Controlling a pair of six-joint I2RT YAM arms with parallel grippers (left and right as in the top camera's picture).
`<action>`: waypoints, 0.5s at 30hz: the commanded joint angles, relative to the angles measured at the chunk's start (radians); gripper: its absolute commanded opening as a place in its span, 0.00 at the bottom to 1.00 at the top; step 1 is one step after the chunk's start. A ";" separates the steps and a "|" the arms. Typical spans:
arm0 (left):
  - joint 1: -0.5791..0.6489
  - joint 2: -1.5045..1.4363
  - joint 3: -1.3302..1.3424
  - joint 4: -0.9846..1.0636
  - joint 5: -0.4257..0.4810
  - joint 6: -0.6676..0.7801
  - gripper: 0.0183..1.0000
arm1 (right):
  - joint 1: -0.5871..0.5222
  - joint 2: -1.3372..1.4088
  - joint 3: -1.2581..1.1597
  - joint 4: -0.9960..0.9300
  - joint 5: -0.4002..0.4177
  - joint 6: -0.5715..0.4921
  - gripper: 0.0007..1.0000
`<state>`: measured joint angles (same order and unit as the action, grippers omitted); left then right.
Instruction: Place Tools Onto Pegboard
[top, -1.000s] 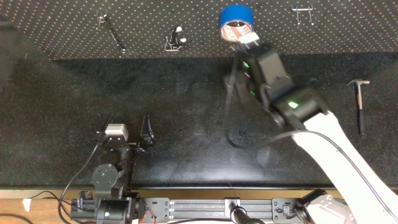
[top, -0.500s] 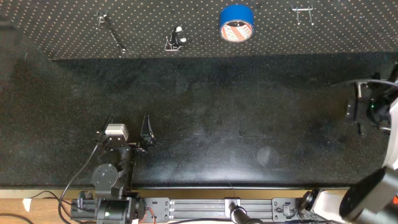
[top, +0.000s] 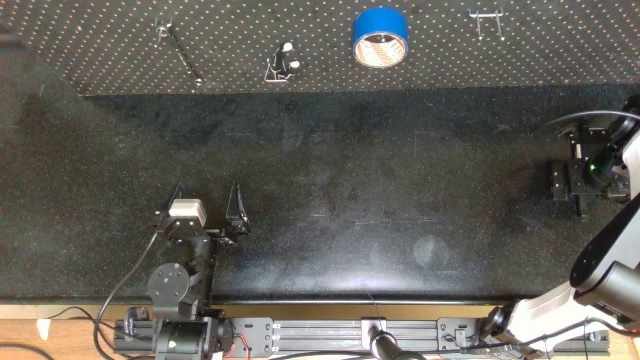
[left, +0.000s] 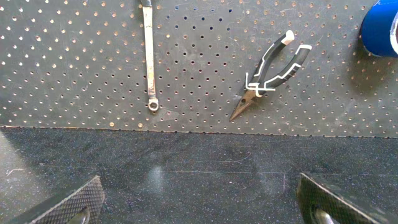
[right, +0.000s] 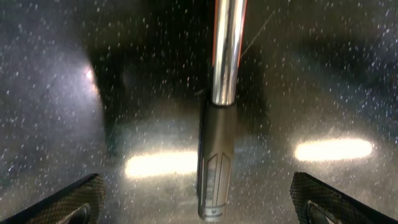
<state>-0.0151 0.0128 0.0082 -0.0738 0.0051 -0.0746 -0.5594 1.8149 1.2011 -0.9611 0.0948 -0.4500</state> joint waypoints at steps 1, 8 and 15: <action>-0.004 -0.008 -0.003 -0.006 0.007 0.012 1.00 | -0.003 0.042 -0.008 0.017 -0.018 -0.024 0.98; -0.004 -0.008 -0.003 -0.006 0.007 0.012 1.00 | -0.003 0.078 -0.008 0.052 -0.044 -0.023 0.49; -0.004 -0.008 -0.003 -0.006 0.007 0.012 0.99 | -0.003 0.092 -0.022 0.078 -0.065 -0.018 0.07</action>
<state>-0.0151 0.0128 0.0082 -0.0738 0.0051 -0.0746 -0.5591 1.8664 1.2041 -0.9100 0.0505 -0.4721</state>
